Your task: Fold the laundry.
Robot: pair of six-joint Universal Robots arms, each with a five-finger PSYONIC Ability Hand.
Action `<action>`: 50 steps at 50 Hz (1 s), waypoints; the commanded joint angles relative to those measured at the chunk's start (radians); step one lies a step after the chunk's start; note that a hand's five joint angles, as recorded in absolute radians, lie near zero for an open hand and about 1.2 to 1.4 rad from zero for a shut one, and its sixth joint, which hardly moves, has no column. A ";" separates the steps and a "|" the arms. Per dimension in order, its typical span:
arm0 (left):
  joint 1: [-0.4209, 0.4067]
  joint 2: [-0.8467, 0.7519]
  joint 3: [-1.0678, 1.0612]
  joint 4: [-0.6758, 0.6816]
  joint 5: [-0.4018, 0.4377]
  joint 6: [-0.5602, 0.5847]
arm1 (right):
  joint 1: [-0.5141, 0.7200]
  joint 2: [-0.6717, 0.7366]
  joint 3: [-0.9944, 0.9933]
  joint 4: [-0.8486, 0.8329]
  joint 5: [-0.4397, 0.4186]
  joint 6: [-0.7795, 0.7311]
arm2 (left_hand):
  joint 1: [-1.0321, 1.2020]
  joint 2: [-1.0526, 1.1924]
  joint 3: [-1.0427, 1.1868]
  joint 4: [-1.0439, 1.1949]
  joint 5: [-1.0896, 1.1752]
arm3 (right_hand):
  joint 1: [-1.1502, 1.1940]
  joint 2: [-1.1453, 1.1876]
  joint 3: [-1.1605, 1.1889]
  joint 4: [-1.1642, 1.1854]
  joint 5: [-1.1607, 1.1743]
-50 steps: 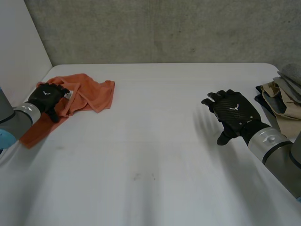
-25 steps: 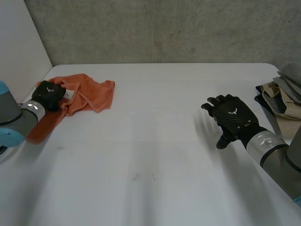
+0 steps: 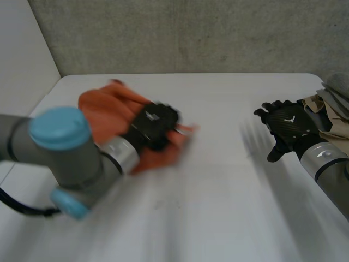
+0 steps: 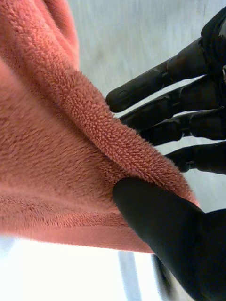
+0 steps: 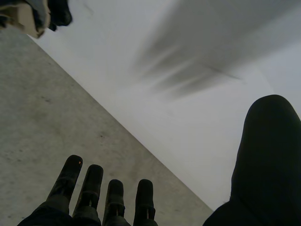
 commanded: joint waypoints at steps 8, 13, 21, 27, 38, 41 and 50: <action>-0.116 0.118 -0.053 0.005 -0.012 -0.122 | 0.007 -0.003 -0.027 0.009 0.047 0.013 | -0.914 -0.980 -0.984 -0.991 -0.951 | -0.029 -0.048 -0.040 -0.060 -0.060; 0.016 0.139 -0.004 0.003 -0.007 -0.102 | 0.011 -0.005 -0.048 0.047 0.050 0.013 | -0.902 -0.968 -0.973 -0.979 -0.939 | -0.029 -0.048 -0.040 -0.060 -0.060; 0.157 0.017 0.104 -0.052 0.001 0.052 | 0.089 -0.026 -0.122 0.352 0.049 0.014 | -0.885 -0.951 -0.955 -0.961 -0.921 | -0.029 -0.048 -0.040 -0.060 -0.060; 0.301 -0.118 0.216 -0.192 0.004 0.287 | 0.149 -0.023 -0.113 0.510 0.038 0.013 | -0.885 -0.950 -0.955 -0.961 -0.921 | -0.029 -0.048 -0.040 -0.060 -0.060; 0.412 -0.310 0.368 -0.215 0.007 0.461 | 0.338 -0.028 -0.015 0.403 0.046 0.118 | -0.879 -0.945 -0.949 -0.956 -0.916 | -0.029 -0.048 -0.040 -0.060 -0.060; 0.414 -0.324 0.386 -0.215 0.005 0.456 | 0.368 -0.013 -0.012 0.374 0.049 0.141 | -0.879 -0.945 -0.949 -0.955 -0.916 | -0.029 -0.048 -0.040 -0.060 -0.060; 0.406 -0.309 0.372 -0.202 0.002 0.401 | 0.436 0.087 -0.027 0.228 0.191 0.134 | -0.879 -0.945 -0.949 -0.955 -0.916 | 0.075 0.056 0.064 0.044 0.043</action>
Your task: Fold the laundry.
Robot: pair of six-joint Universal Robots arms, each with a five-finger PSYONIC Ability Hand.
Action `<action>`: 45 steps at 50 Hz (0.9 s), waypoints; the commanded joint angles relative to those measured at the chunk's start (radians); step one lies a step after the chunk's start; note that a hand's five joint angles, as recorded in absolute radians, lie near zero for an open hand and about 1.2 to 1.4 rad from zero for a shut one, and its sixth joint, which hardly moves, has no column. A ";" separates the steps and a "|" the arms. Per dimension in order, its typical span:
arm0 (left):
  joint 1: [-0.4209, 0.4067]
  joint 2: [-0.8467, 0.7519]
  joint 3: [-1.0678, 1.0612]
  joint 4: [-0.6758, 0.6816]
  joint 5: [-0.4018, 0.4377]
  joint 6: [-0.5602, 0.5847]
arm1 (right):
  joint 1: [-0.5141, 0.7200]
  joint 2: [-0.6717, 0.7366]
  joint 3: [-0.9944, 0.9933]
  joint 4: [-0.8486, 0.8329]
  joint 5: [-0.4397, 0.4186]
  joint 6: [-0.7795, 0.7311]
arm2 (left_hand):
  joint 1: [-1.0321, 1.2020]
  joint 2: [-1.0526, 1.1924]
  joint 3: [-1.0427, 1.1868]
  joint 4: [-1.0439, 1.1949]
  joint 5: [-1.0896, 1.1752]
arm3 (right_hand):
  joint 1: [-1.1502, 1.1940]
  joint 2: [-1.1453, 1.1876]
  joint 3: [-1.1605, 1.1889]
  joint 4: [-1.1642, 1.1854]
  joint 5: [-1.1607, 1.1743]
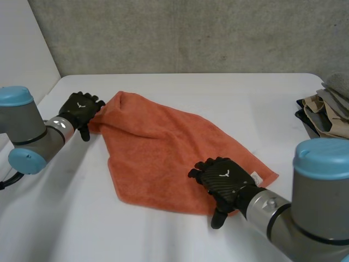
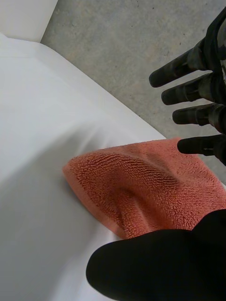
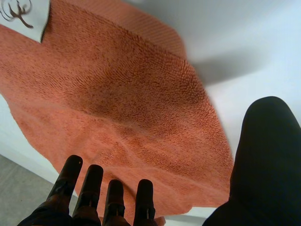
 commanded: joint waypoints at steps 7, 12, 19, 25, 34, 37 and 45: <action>-0.015 0.054 -0.053 0.008 -0.001 -0.115 | 0.037 0.143 -0.036 -0.152 0.145 -0.064 | 0.022 0.015 0.007 0.013 0.005 | 0.708 0.688 0.696 0.676 0.676; -0.016 0.072 -0.081 0.008 0.001 -0.115 | 0.027 0.138 -0.036 -0.172 0.141 -0.072 | 0.016 0.009 0.001 0.007 -0.001 | 1.193 1.173 1.181 1.162 1.161; -0.015 0.112 -0.110 0.006 -0.001 -0.118 | 0.001 0.083 -0.006 -0.152 0.135 -0.098 | 0.013 0.006 -0.002 0.004 -0.004 | 1.193 1.173 1.181 1.162 1.161; -0.008 0.152 -0.140 0.006 -0.001 -0.118 | -0.175 0.012 0.033 -0.088 0.125 -0.281 | 0.007 0.000 -0.008 -0.001 -0.010 | 1.193 1.173 1.181 1.162 1.161; -0.005 0.183 -0.173 0.005 -0.002 -0.119 | -0.315 0.018 -0.048 -0.064 0.139 -0.500 | 0.007 0.000 -0.008 -0.001 -0.010 | 1.193 1.173 1.181 1.162 1.161; -0.008 0.190 -0.183 0.000 -0.002 -0.127 | -0.354 0.067 -0.111 -0.075 0.139 -0.509 | 0.007 0.000 -0.008 -0.002 -0.010 | 1.193 1.173 1.181 1.162 1.161; -0.025 0.207 -0.229 -0.006 -0.001 -0.138 | -0.407 0.209 -0.341 -0.110 0.228 -0.498 | 0.013 0.006 -0.002 0.004 -0.004 | 1.193 1.173 1.181 1.162 1.161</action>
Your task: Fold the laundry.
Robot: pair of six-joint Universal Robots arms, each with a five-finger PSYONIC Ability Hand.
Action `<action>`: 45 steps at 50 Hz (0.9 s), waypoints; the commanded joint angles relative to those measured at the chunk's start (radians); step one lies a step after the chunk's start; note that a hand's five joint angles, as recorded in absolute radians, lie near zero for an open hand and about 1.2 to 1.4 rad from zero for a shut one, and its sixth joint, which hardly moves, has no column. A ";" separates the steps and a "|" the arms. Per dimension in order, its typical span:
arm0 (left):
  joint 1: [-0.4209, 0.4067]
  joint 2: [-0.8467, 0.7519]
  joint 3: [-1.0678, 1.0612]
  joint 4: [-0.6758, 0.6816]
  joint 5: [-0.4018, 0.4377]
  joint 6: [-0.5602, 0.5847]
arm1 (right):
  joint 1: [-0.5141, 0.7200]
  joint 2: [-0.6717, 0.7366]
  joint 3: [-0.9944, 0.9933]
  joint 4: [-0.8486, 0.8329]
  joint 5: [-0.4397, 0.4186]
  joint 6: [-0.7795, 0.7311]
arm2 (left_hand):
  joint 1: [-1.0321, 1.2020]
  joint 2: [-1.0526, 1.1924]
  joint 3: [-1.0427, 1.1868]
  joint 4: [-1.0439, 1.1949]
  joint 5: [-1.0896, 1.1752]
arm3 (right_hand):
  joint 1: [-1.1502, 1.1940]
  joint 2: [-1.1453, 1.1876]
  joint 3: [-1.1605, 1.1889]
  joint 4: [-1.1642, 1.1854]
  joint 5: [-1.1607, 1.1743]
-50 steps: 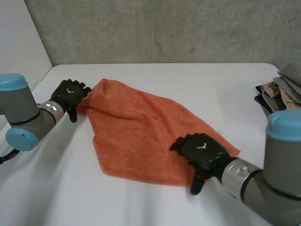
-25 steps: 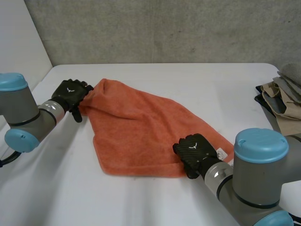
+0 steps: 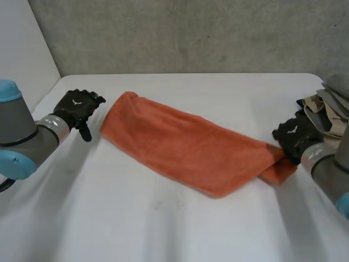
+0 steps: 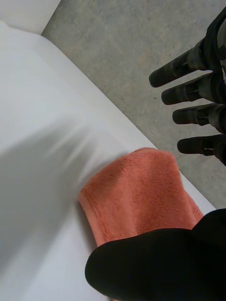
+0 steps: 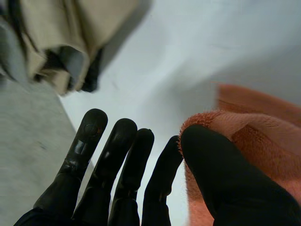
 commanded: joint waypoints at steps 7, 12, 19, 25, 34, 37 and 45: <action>-0.052 0.042 -0.098 -0.011 0.011 -0.004 | -0.041 0.218 -0.337 -0.116 0.081 0.020 | 0.036 0.029 0.021 0.028 0.020 | 0.145 -0.049 -0.058 -0.058 -0.028; -0.060 0.040 -0.087 -0.005 0.011 -0.007 | -0.029 0.235 -0.354 -0.143 0.091 0.014 | 0.077 0.070 0.062 0.069 0.061 | -0.554 -0.748 -0.757 -0.757 -0.727; -0.077 -0.006 -0.041 0.058 0.041 -0.006 | -0.029 0.145 -0.216 -0.139 0.104 0.046 | 0.177 0.170 0.162 0.169 0.160 | -0.807 -1.000 -1.009 -1.010 -0.979; -0.077 -0.089 0.003 0.124 0.058 0.013 | -0.009 0.017 -0.073 -0.139 0.084 0.104 | 0.201 0.194 0.186 0.192 0.184 | -0.805 -0.999 -1.008 -1.008 -0.978; -0.075 -0.184 0.092 0.127 0.060 0.027 | 0.013 -0.145 0.109 -0.090 0.018 0.206 | 0.262 0.255 0.247 0.254 0.246 | -0.773 -0.967 -0.975 -0.976 -0.946; -0.075 -0.198 0.109 0.124 0.060 0.027 | 0.017 -0.173 0.120 -0.007 0.013 0.269 | 0.262 0.255 0.247 0.254 0.246 | -0.767 -0.961 -0.970 -0.970 -0.940; -0.075 -0.215 0.120 0.122 0.061 0.028 | 0.072 -0.184 0.097 0.176 -0.086 0.482 | 0.286 0.279 0.271 0.277 0.269 | -0.770 -0.964 -0.972 -0.973 -0.943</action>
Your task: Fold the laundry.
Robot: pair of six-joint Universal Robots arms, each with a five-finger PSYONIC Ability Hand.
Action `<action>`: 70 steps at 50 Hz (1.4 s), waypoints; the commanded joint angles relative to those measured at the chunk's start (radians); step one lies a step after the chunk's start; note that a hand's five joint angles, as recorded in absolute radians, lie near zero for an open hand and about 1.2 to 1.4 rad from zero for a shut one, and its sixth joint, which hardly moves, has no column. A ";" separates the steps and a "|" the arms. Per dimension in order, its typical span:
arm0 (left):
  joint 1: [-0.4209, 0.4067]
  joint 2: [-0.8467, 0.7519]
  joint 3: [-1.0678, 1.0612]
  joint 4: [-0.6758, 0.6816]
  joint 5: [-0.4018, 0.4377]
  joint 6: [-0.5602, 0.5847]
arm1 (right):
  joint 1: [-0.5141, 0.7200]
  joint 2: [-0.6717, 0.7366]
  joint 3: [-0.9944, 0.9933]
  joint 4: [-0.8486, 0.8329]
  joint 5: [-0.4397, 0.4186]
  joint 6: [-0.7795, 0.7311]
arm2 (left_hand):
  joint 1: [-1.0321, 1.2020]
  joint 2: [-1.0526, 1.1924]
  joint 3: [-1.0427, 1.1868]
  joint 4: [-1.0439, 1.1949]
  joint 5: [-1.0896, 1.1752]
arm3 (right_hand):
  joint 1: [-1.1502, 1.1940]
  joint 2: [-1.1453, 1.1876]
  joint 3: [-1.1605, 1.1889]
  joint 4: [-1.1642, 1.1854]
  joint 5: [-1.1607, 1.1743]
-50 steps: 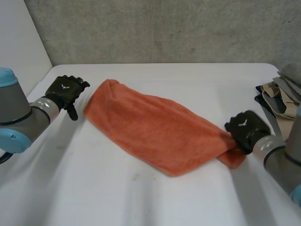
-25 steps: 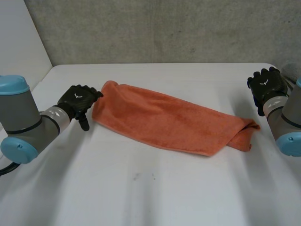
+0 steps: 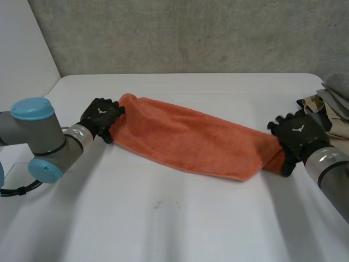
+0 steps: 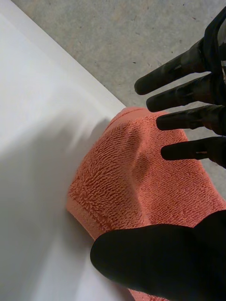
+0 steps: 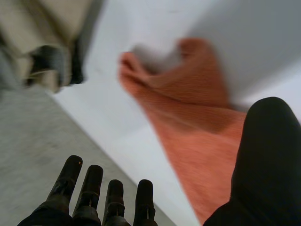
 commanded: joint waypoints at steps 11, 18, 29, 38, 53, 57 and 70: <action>-0.001 -0.043 0.031 0.005 -0.001 -0.001 | 0.101 0.146 -0.078 0.046 -0.092 0.206 | 0.681 0.676 0.677 0.676 0.670 | 0.047 0.025 0.034 0.014 0.007; -0.003 -0.054 0.036 0.005 -0.005 -0.001 | 0.140 0.268 -0.139 -0.021 -0.019 0.194 | 1.010 1.005 1.006 1.005 0.999 | 0.164 0.143 0.152 0.131 0.124; -0.020 0.005 0.018 0.003 -0.024 -0.006 | 0.164 0.410 -0.270 -0.047 0.014 0.171 | 1.010 1.005 1.006 1.005 0.999 | 1.194 1.172 1.181 1.161 1.154; -0.047 0.168 -0.100 -0.008 -0.093 -0.012 | 0.155 0.234 -0.259 -0.044 0.017 0.163 | 1.010 1.005 1.006 1.005 0.999 | 1.197 1.175 1.184 1.164 1.157; -0.083 0.452 -0.354 -0.015 -0.110 -0.131 | 0.173 -0.031 -0.299 0.126 -0.021 -0.031 | -0.140 -0.145 -0.144 -0.145 -0.151 | 1.197 1.175 1.184 1.164 1.157; -0.102 0.396 -0.372 -0.014 -0.116 -0.184 | 0.199 -0.064 -0.333 0.130 -0.019 -0.025 | -0.158 -0.163 -0.162 -0.163 -0.169 | 1.197 1.175 1.184 1.164 1.157; -0.138 0.262 -0.306 0.005 -0.206 -0.400 | 0.308 -0.135 -0.379 0.137 -0.007 -0.025 | -0.134 -0.140 -0.138 -0.140 -0.145 | 1.197 1.175 1.184 1.164 1.157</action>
